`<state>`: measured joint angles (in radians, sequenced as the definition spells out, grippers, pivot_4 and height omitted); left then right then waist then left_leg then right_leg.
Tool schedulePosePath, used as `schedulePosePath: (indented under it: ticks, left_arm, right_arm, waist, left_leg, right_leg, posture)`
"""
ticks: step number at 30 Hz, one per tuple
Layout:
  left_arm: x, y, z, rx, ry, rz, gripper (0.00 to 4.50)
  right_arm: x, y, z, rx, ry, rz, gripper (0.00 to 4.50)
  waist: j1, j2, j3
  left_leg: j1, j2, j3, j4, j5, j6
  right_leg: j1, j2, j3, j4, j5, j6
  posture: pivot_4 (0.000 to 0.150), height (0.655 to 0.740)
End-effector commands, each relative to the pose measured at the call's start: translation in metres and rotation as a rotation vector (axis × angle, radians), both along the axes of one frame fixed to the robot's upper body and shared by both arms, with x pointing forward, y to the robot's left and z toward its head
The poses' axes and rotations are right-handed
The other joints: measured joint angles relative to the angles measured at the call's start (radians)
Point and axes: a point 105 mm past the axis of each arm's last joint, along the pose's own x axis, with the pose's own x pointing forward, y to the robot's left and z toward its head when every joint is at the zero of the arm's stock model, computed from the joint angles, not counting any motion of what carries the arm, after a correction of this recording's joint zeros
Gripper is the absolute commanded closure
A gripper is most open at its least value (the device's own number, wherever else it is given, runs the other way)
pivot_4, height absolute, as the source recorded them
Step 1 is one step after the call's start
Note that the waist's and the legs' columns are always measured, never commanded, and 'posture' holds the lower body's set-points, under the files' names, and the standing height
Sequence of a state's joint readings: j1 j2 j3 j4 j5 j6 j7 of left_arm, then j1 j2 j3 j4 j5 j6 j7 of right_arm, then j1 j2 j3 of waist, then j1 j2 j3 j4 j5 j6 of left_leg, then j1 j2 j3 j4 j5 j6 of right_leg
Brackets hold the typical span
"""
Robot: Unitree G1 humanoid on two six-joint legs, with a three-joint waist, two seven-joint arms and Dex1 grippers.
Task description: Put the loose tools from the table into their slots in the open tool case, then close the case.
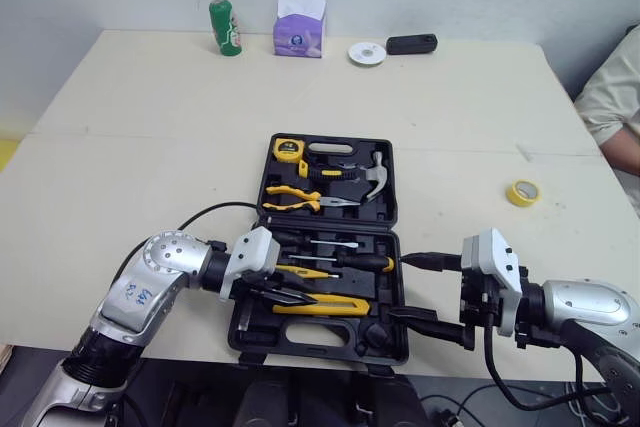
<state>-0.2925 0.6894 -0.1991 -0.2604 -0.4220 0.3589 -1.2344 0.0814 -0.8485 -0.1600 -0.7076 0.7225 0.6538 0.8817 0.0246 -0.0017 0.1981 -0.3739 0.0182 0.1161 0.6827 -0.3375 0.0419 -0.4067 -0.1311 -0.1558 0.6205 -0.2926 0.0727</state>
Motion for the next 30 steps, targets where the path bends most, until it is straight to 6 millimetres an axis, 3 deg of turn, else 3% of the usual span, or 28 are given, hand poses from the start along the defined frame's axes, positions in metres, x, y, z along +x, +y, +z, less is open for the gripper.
schedulePosePath:
  ticks: [1,14,30]
  left_arm:
    - [0.0,0.0,0.003,-0.006,-0.023,0.0,4.41]
    - [0.003,0.006,-0.021,0.13,0.021,0.026,4.41]
    - [-0.001,0.027,-0.074,0.429,-0.066,-0.056,4.41]
  right_arm:
    - [-0.005,0.006,0.005,-0.003,-0.041,0.034,0.0]
    - [-0.005,0.005,0.003,-0.007,-0.044,0.032,0.0]
    - [-0.003,0.0,0.001,-0.03,-0.057,-0.023,0.0]
  waist:
    - [0.0,0.0,0.0]
    - [0.0,0.0,0.0]
    - [-0.001,0.004,-0.014]
  left_leg:
    - [0.0,0.0,0.0,0.0,0.0,0.0]
    - [0.0,0.0,0.0,0.0,0.0,0.0]
    - [0.007,0.001,-0.001,-0.001,-0.001,0.0]
  right_leg:
    - [0.0,0.0,0.0,0.0,0.0,0.0]
    - [0.0,0.0,0.0,0.0,0.0,0.0]
    - [0.008,0.0,0.0,-0.004,0.0,0.0]
  posture:
    - [0.15,0.7316]
    - [0.15,0.7316]
    - [0.15,0.7316]
